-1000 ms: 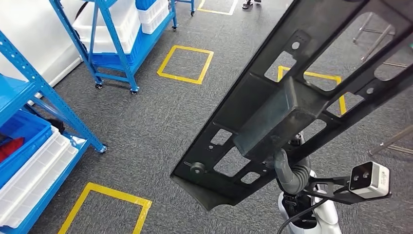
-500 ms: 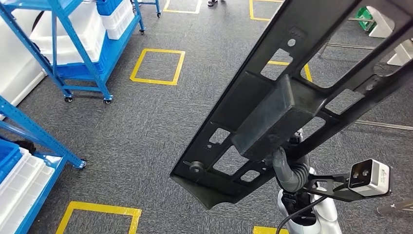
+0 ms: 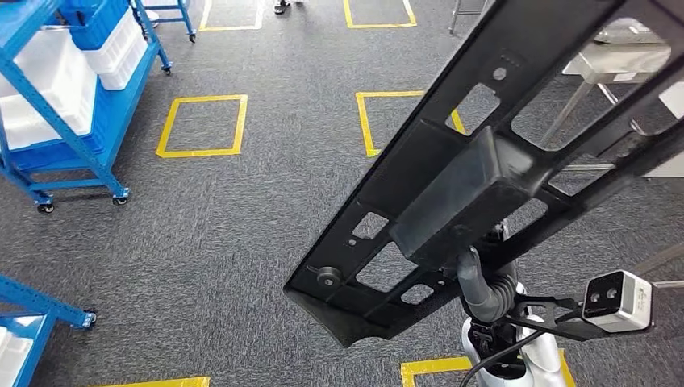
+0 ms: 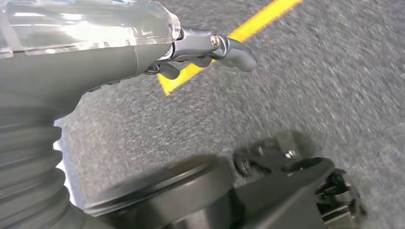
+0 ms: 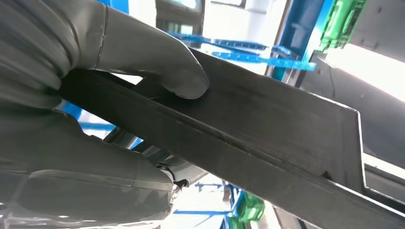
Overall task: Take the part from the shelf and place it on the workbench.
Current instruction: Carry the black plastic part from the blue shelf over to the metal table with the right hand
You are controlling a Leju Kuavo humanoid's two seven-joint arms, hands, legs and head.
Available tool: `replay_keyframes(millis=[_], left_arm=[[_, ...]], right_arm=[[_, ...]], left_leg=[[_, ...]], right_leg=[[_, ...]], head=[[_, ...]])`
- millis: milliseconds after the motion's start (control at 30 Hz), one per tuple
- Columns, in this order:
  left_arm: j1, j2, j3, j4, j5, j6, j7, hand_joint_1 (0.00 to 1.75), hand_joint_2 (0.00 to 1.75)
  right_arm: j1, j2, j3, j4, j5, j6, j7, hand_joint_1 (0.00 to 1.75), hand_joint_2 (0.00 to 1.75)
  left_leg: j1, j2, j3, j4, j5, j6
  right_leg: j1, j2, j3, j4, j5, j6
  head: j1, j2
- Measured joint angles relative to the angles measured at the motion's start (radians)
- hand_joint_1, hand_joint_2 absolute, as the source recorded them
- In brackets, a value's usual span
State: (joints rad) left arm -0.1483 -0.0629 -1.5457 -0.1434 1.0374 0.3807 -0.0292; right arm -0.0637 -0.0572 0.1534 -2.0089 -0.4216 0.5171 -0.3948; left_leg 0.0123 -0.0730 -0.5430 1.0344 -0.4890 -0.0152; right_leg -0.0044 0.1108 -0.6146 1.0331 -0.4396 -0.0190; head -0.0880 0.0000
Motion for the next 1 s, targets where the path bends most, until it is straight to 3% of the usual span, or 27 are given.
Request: replay_keyframes(millis=[33, 100, 167, 233, 300, 333, 367, 467, 533, 600, 633, 700, 767, 800, 833, 867, 900, 967, 1000], left_arm=[[0.000, 0.000, 0.000, 0.000, -0.001, 0.000, 0.000, 0.00, 1.75], [-0.002, -0.002, 0.000, 0.000, 0.000, 0.001, -0.001, 0.00, 1.75], [-0.002, -0.004, 0.000, 0.000, 0.002, 0.003, -0.004, 0.00, 1.75], [0.002, -0.004, 0.000, 0.000, 0.007, 0.004, -0.008, 0.00, 1.75], [0.004, -0.004, 0.000, 0.000, 0.010, 0.005, -0.008, 0.00, 1.75], [0.004, -0.003, 0.000, 0.000, 0.010, 0.005, -0.009, 0.00, 1.75], [0.004, -0.004, 0.000, 0.000, 0.010, 0.005, -0.009, 0.00, 1.75], [0.005, -0.003, 0.000, 0.000, 0.004, 0.003, -0.009, 0.00, 1.75], [0.004, -0.002, 0.000, 0.000, 0.002, 0.004, -0.008, 0.00, 1.75], [0.003, 0.000, 0.000, 0.000, 0.007, 0.011, -0.007, 0.00, 1.75], [0.002, 0.003, 0.000, 0.000, 0.010, 0.017, -0.006, 0.00, 1.75], [0.002, 0.011, 0.000, 0.000, 0.015, 0.026, -0.003, 0.00, 1.75], [-0.001, 0.021, 0.001, 0.001, 0.015, 0.031, 0.003, 0.00, 1.75], [-0.005, 0.026, 0.001, 0.001, 0.014, 0.031, 0.005, 0.00, 1.75], [-0.008, 0.029, 0.001, 0.001, 0.013, 0.031, 0.008, 0.00, 1.75], [-0.010, 0.032, 0.001, 0.001, 0.011, 0.030, 0.009, 0.00, 1.75], [-0.010, 0.034, 0.001, 0.001, 0.007, 0.030, 0.011, 0.00, 1.75], [-0.007, 0.039, 0.000, 0.001, 0.000, 0.030, 0.012, 0.00, 1.75], [-0.006, 0.041, 0.000, 0.002, -0.003, 0.030, 0.011, 0.00, 1.75]], right_arm=[[0.005, 0.000, -0.001, -0.001, 0.002, 0.000, -0.007, 1.75, 1.75], [0.017, 0.000, -0.006, -0.005, 0.006, -0.003, -0.016, 1.75, 1.75], [0.024, -0.001, -0.012, -0.010, 0.007, -0.009, -0.020, 1.75, 1.75], [0.027, -0.001, -0.015, -0.014, 0.008, -0.014, -0.023, 1.75, 1.75], [0.032, -0.001, -0.016, -0.014, 0.008, -0.015, -0.023, 1.75, 1.75], [0.035, -0.001, -0.017, -0.014, 0.008, -0.015, -0.023, 1.75, 1.75], [0.036, -0.001, -0.017, -0.014, 0.008, -0.015, -0.023, 1.75, 1.75], [0.038, 0.000, -0.018, -0.017, 0.008, -0.015, -0.023, 1.75, 1.75], [0.039, 0.002, -0.018, -0.020, 0.008, -0.012, -0.026, 1.75, 1.75], [0.041, 0.005, -0.018, -0.024, 0.006, -0.006, -0.030, 1.75, 1.75], [0.040, 0.006, -0.018, -0.026, 0.003, -0.002, -0.032, 1.75, 1.75], [0.034, 0.011, -0.018, -0.027, -0.006, 0.008, -0.035, 1.75, 1.75], [0.026, 0.016, -0.019, -0.025, -0.018, 0.014, -0.037, 1.75, 1.75], [0.024, 0.018, -0.019, -0.022, -0.024, 0.017, -0.038, 1.75, 1.75], [0.023, 0.019, -0.019, -0.020, -0.028, 0.019, -0.038, 1.75, 1.75], [0.023, 0.020, -0.019, -0.018, -0.032, 0.021, -0.038, 1.75, 1.75], [0.022, 0.020, -0.021, -0.017, -0.035, 0.023, -0.039, 1.75, 1.75], [0.023, 0.020, -0.024, -0.017, -0.042, 0.025, -0.041, 1.75, 1.75], [0.024, 0.020, -0.026, -0.017, -0.044, 0.025, -0.042, 1.75, 1.75]], left_leg=[[-0.001, -0.006, 0.005, -0.012, -0.006, 0.004], [-0.002, 0.013, 0.011, -0.024, -0.003, 0.017], [0.000, 0.039, 0.019, -0.038, 0.005, 0.032], [-0.003, 0.067, 0.024, -0.045, 0.006, 0.040], [-0.006, 0.096, 0.025, -0.045, 0.002, 0.042], [-0.007, 0.109, 0.026, -0.045, 0.000, 0.042], [-0.007, 0.122, 0.029, -0.045, -0.003, 0.040], [-0.011, 0.151, 0.042, -0.044, -0.016, 0.028], [-0.016, 0.167, 0.049, -0.045, -0.024, 0.017], [-0.016, 0.182, 0.057, -0.047, -0.032, 0.006], [-0.014, 0.175, 0.058, -0.041, -0.040, 0.000], [-0.009, 0.134, 0.029, 0.027, -0.081, -0.007], [-0.008, 0.095, -0.042, 0.169, -0.139, -0.010], [-0.008, 0.088, -0.075, 0.229, -0.154, -0.010], [-0.008, 0.085, -0.094, 0.256, -0.149, -0.010], [-0.008, 0.083, -0.094, 0.242, -0.124, -0.008], [-0.008, 0.077, -0.077, 0.191, -0.083, -0.005], [-0.005, 0.035, -0.030, 0.059, -0.011, 0.001], [-0.004, 0.016, -0.013, 0.013, 0.005, 0.003]], right_leg=[[-0.002, 0.011, -0.006, 0.001, 0.002, 0.007], [-0.006, 0.025, -0.012, -0.002, 0.008, 0.020], [-0.003, -0.017, -0.029, 0.031, -0.013, 0.028], [-0.002, -0.079, -0.084, 0.141, -0.068, 0.035], [-0.008, -0.100, -0.143, 0.253, -0.107, 0.041], [-0.011, -0.104, -0.151, 0.266, -0.101, 0.043], [-0.013, -0.109, -0.137, 0.239, -0.079, 0.045], [-0.010, -0.160, -0.031, 0.046, -0.001, 0.038], [-0.001, -0.175, -0.005, -0.005, 0.001, 0.026], [0.001, -0.152, -0.005, -0.008, 0.000, 0.013], [0.000, -0.142, -0.002, -0.012, 0.001, 0.007], [-0.005, -0.122, 0.003, -0.019, 0.003, -0.004], [-0.003, -0.101, 0.005, -0.019, 0.002, -0.010], [-0.002, -0.089, 0.006, -0.018, 0.001, -0.012], [-0.001, -0.076, 0.007, -0.017, 0.000, -0.013], [-0.001, -0.062, 0.009, -0.016, -0.001, -0.012], [-0.001, -0.047, 0.012, -0.014, -0.003, -0.011], [-0.002, -0.020, 0.012, -0.008, -0.006, -0.005], [-0.002, -0.008, 0.009, -0.006, -0.006, 0.000]], head=[[0.000, 0.000], [0.000, 0.000], [0.000, 0.000], [0.000, 0.000], [0.000, 0.000], [0.000, 0.000], [0.000, 0.000], [0.000, 0.000], [0.000, 0.000], [0.000, 0.000], [0.000, 0.000], [0.000, 0.000], [0.000, 0.000], [0.000, 0.000], [0.000, 0.000], [0.000, 0.000], [0.000, 0.000], [0.000, 0.000], [0.000, 0.000]])
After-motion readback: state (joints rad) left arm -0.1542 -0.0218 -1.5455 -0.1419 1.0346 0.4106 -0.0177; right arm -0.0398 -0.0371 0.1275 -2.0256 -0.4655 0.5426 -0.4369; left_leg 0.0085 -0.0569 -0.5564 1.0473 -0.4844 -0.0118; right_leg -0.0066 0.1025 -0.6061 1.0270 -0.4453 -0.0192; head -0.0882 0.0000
